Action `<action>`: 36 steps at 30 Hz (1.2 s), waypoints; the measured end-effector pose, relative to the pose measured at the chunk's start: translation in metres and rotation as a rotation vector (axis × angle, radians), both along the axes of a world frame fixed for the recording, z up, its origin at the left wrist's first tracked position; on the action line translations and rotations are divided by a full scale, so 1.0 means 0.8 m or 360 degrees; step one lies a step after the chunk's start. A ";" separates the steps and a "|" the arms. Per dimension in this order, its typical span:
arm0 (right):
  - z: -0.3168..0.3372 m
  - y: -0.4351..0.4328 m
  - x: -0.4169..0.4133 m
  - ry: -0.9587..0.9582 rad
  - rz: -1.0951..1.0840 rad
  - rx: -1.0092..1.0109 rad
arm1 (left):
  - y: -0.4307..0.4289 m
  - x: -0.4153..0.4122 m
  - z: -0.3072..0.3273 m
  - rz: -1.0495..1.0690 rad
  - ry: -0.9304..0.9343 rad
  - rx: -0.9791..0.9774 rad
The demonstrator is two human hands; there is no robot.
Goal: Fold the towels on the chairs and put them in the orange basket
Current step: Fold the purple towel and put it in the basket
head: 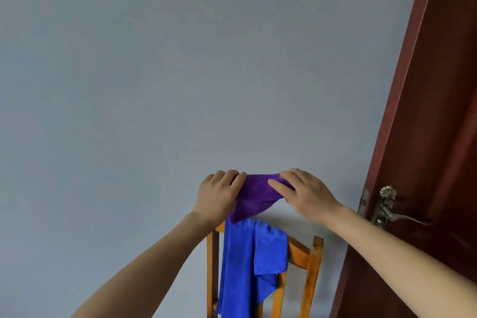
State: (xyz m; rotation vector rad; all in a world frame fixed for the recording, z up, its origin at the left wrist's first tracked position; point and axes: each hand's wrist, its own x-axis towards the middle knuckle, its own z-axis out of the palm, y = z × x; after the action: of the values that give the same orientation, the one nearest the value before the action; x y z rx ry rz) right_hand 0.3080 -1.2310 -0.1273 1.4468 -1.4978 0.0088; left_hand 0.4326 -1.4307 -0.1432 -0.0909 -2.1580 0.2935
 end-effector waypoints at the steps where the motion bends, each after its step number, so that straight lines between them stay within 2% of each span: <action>1: 0.002 -0.004 0.003 0.0009 0.0004 -0.0004 | -0.004 0.003 0.000 -0.0004 0.0013 -0.0017; 7: -0.012 -0.047 0.015 0.0010 0.0161 0.0070 | -0.040 0.034 -0.024 0.0128 -0.0050 -0.0033; 11: -0.022 -0.096 0.019 0.0023 0.0376 0.0064 | -0.054 0.079 -0.027 0.0343 -0.0097 -0.0037; 17: -0.032 -0.188 0.077 -0.0042 0.1095 0.0044 | -0.052 0.200 -0.046 0.1080 -0.0156 0.0090; 24: -0.066 -0.203 0.209 -0.0082 0.1923 0.0212 | 0.092 0.348 -0.080 0.1844 -0.0049 0.0156; 30: -0.093 -0.133 0.377 -0.0035 0.2567 0.0313 | 0.271 0.478 -0.098 0.2572 -0.0034 0.0174; 36: -0.089 -0.043 0.486 -0.0001 0.2967 0.0211 | 0.420 0.535 -0.086 0.2992 -0.0001 0.0140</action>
State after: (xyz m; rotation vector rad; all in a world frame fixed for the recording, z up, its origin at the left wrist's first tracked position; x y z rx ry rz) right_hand 0.6969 -1.2655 -0.1983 2.3885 0.3026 1.0070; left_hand 0.8604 -1.0943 -0.2116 1.9930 -1.5605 1.1619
